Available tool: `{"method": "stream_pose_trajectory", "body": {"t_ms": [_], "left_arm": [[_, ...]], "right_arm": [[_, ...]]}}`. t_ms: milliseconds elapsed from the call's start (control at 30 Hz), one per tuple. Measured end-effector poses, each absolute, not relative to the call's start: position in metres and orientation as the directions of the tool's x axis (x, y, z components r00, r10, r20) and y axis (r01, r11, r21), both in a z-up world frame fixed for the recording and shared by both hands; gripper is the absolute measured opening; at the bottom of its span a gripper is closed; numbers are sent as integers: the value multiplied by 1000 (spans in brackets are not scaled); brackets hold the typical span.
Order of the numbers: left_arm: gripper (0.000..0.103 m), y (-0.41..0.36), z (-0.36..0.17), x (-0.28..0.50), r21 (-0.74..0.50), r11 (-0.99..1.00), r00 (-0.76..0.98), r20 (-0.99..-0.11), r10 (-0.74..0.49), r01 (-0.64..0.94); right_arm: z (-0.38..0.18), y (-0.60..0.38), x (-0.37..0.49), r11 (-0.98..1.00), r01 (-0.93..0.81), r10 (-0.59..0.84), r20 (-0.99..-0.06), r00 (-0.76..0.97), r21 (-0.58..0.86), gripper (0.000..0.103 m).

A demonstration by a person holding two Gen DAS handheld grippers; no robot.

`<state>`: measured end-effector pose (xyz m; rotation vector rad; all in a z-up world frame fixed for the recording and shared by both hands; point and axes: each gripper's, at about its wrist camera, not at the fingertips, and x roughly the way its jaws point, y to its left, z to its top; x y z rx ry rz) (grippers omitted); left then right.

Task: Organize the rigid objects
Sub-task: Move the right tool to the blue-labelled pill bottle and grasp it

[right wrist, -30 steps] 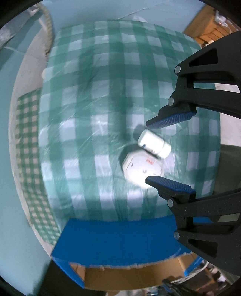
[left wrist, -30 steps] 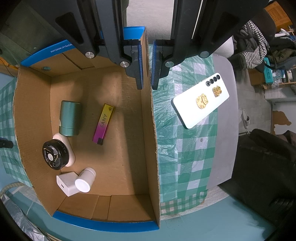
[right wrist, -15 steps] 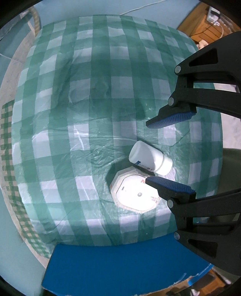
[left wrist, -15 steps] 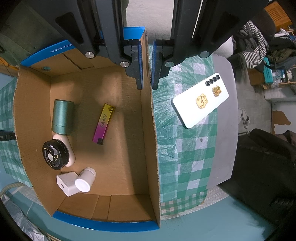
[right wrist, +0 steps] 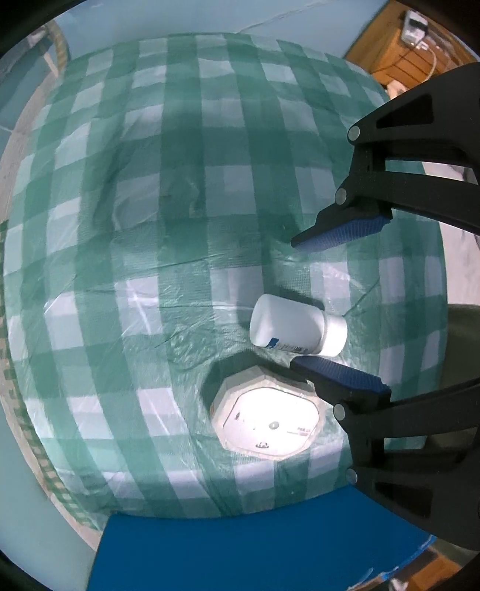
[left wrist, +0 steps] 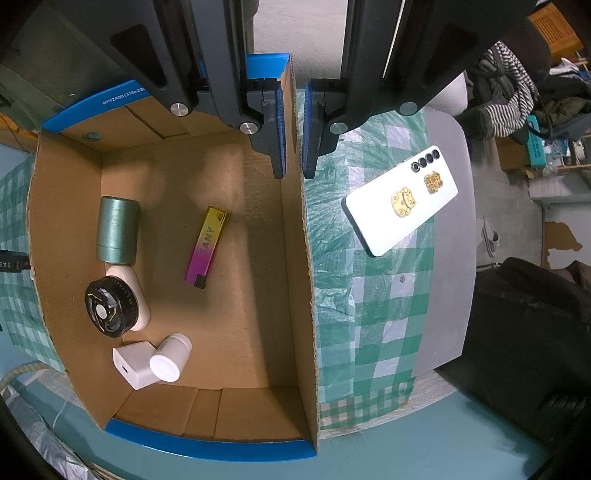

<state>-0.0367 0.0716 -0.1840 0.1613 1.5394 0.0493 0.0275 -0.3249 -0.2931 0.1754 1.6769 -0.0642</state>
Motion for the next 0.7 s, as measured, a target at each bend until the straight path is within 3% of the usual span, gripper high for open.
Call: {"method": "stream_pose_trajectory", "body": {"t_ms": [100, 200, 367, 700], "left_arm": [[8, 72, -185, -37, 137, 988, 30, -990, 135, 72], [8, 72, -185, -38, 138, 988, 30, -990, 136, 73], [8, 72, -186, -38, 139, 987, 30, -990, 137, 74], [8, 72, -186, -40, 141, 987, 33, -990, 138, 76]], "right_arm": [[-296, -331, 27, 984, 157, 95, -992, -87, 80, 59], [-300, -337, 23, 985, 143, 111, -991, -73, 100, 43], [-298, -330, 21, 991, 112, 78, -996, -48, 73, 26], [-285, -307, 13, 997, 47, 57, -998, -27, 55, 26]]}}
